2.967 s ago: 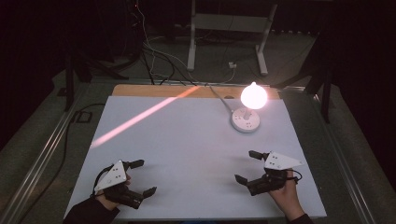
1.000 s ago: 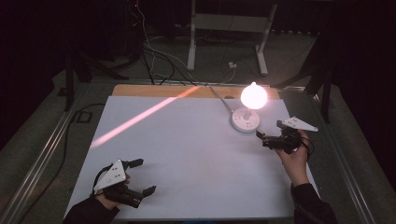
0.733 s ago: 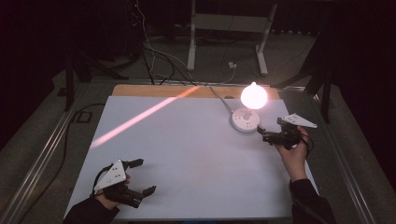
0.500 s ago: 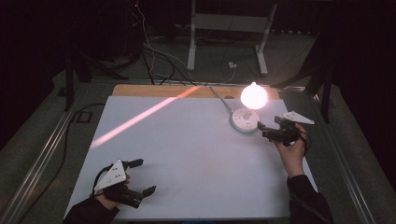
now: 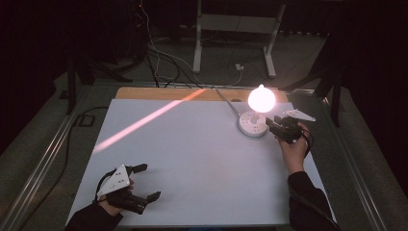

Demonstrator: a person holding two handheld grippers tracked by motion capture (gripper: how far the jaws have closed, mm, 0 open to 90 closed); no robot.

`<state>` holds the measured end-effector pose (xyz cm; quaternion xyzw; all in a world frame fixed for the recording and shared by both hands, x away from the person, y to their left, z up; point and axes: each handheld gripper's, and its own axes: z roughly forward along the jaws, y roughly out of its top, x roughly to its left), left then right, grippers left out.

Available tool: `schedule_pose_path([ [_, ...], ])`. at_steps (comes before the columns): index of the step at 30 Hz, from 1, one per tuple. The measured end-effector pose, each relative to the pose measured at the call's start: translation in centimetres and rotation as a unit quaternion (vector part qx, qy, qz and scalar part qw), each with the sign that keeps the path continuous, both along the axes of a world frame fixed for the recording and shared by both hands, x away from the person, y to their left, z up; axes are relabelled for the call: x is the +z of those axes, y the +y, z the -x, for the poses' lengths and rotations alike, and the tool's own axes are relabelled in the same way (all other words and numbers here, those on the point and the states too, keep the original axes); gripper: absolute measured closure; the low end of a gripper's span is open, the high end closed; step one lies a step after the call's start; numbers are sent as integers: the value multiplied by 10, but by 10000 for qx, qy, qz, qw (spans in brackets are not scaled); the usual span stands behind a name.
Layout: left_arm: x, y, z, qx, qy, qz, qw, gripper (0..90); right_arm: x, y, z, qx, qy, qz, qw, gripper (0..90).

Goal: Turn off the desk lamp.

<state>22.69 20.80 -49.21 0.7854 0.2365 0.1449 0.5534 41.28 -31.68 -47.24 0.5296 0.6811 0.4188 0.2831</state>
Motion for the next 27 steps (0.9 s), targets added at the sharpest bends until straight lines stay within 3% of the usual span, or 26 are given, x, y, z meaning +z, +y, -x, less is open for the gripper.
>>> schedule_pose_path([
  [5, 0, 0, 0, 4, 14, 11, 10000, 5, -4, 4, -8, -10, 105, 57, 9999, 650],
  [6, 0, 0, 0, 10, 18, 1, 10000, 6, -7, 7, -13, -24, 187, 36, 9998, 734],
  [9, 0, 0, 0, 8, 16, 9, 10000, 6, -10, 8, -19, -51, 303, -40, 9995, 762],
  [12, 0, 0, 0, 23, 21, 11, 10000, 6, -16, 11, -26, -145, 357, 81, 9992, 845],
  [16, 0, 0, -1, 24, 30, 19, 10000, 6, -19, 13, -31, -220, 421, 142, 9988, 892],
  [19, -1, 0, -1, 22, 35, -9, 10000, 6, -22, 13, -34, -291, 456, 81, 9985, 896],
  [27, -1, 0, -1, 31, 46, 0, 10000, 6, -30, 14, -38, -295, 582, 215, 9976, 897],
])
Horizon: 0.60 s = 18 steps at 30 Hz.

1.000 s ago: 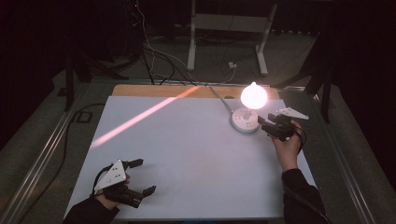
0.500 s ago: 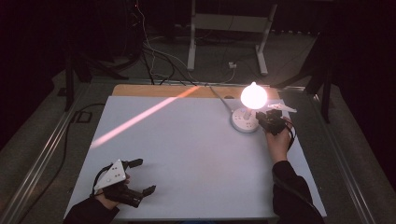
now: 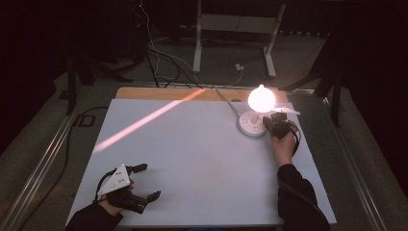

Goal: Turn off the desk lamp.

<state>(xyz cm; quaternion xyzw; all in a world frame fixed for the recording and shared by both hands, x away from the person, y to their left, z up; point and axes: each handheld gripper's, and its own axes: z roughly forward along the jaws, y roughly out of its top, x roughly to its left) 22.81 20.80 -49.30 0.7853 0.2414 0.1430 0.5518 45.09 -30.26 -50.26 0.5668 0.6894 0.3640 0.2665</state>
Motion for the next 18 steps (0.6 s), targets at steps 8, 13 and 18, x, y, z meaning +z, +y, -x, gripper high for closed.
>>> schedule_pose_path([
  [8, 0, 0, 0, 15, -3, 3, 10000, 6, -4, -3, -2, 5, 67, -73, 10000, 897],
  [13, 0, 0, 0, 15, -2, -1, 10000, 6, -4, -1, -4, -4, 46, -33, 10000, 897],
  [18, 0, 0, 0, 15, -4, -1, 10000, 6, -5, -2, -3, 7, -3, -27, 10000, 898],
])
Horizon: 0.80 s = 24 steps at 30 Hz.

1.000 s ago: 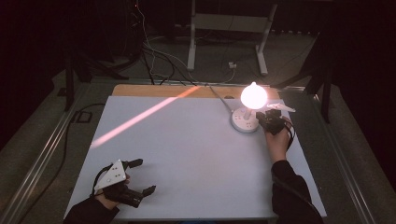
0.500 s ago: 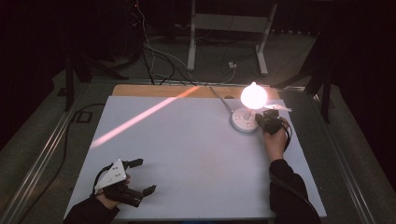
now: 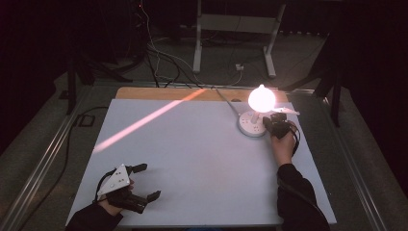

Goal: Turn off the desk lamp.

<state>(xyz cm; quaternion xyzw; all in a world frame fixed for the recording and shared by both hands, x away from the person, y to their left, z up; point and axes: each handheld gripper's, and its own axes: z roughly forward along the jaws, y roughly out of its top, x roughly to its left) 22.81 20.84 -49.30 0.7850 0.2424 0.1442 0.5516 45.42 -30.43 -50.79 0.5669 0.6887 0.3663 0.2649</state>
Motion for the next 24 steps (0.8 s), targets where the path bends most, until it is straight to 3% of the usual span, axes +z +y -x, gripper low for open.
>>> schedule_pose_path([
  [5, 0, 0, 0, 1, -10, 10, 10000, 6, -2, -2, 1, 23, -49, -50, 10000, 899],
  [8, 0, 1, 0, -1, -12, 13, 10000, 6, 3, -3, 0, 46, 40, -22, 10000, 899],
  [15, 0, 0, 0, -2, -12, 4, 10000, 6, 23, -8, 7, 45, -246, -279, 9993, 898],
  [24, 0, 1, 0, 5, -6, -1, 10000, 6, 23, -6, 7, 71, -269, -228, 9994, 898],
])
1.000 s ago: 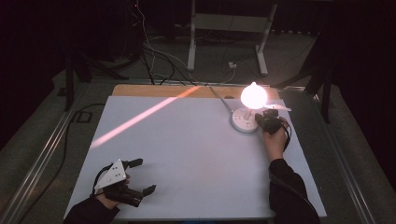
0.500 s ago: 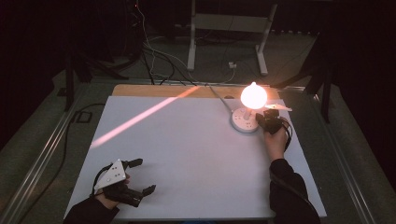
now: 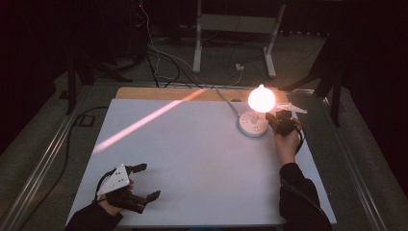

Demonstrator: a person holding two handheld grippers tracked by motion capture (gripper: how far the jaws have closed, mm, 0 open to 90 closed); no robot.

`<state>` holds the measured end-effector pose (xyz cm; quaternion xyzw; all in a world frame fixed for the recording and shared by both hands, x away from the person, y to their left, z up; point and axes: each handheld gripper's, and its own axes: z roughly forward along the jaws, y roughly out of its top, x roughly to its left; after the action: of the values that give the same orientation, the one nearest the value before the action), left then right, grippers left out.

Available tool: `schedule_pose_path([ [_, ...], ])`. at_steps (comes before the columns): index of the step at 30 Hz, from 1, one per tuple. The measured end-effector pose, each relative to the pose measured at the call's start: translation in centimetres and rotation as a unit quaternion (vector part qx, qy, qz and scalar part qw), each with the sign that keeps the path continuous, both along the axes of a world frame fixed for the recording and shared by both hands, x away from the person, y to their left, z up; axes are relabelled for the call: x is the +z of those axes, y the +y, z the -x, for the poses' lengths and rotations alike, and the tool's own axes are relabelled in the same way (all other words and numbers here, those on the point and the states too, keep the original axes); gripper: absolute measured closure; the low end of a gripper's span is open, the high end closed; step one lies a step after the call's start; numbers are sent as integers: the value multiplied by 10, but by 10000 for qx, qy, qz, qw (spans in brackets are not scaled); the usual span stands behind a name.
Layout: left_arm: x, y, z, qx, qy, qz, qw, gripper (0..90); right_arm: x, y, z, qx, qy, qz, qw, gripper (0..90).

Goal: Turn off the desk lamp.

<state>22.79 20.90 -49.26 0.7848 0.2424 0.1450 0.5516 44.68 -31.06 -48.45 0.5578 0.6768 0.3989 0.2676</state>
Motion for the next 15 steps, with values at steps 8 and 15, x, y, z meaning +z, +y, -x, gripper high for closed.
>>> schedule_pose_path([
  [8, 0, 0, 0, -8, -3, -4, 10000, 5, -4, 1, -1, 54, 36, 15, 10000, 898],
  [15, 0, 0, 0, -6, 6, -4, 10000, 5, -12, 2, -3, 53, 123, 33, 9999, 898],
])
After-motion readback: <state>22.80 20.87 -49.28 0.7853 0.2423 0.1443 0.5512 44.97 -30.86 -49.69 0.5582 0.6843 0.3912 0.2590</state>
